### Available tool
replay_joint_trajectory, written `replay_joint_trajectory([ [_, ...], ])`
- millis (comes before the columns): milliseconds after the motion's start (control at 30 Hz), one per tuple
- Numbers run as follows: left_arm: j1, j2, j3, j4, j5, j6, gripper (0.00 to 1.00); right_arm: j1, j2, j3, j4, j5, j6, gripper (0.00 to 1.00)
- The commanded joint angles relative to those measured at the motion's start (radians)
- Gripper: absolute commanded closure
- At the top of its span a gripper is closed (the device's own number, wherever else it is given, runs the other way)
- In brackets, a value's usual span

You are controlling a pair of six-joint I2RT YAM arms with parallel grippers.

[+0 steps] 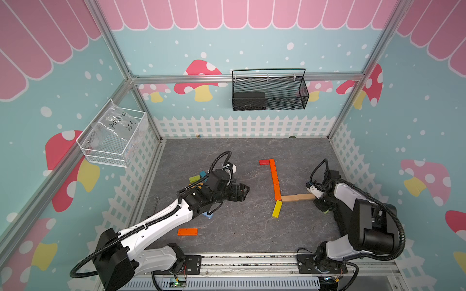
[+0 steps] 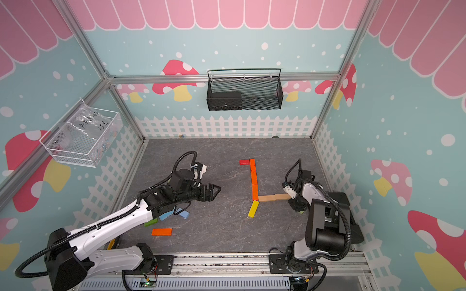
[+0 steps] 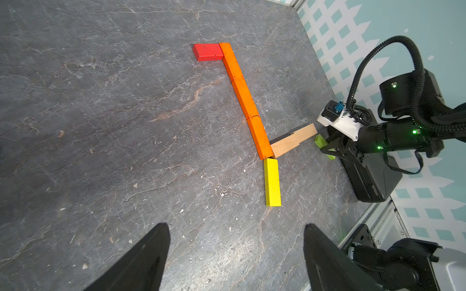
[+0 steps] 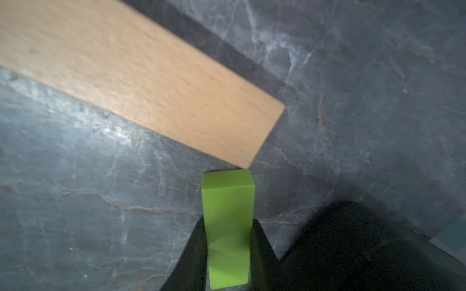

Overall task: Assemble a giraffe with building blocks
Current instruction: Assemble the building block at the center of the board.

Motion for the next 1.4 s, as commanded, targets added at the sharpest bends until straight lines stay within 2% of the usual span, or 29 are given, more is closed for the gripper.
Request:
replay_joint_trajectory([
  [0,-0.003,-0.021,0.004,-0.011,-0.015,0.013,0.14,-0.002,0.006,0.001,-0.035,-0.024,0.018,0.74],
  [1033,-0.003,-0.02,-0.001,-0.008,-0.017,0.011,0.14,0.039,0.076,0.091,-0.04,0.011,0.068,0.7],
  [1367,-0.003,-0.023,-0.001,-0.009,-0.021,0.011,0.14,0.042,0.061,0.063,-0.042,0.022,0.056,0.68],
])
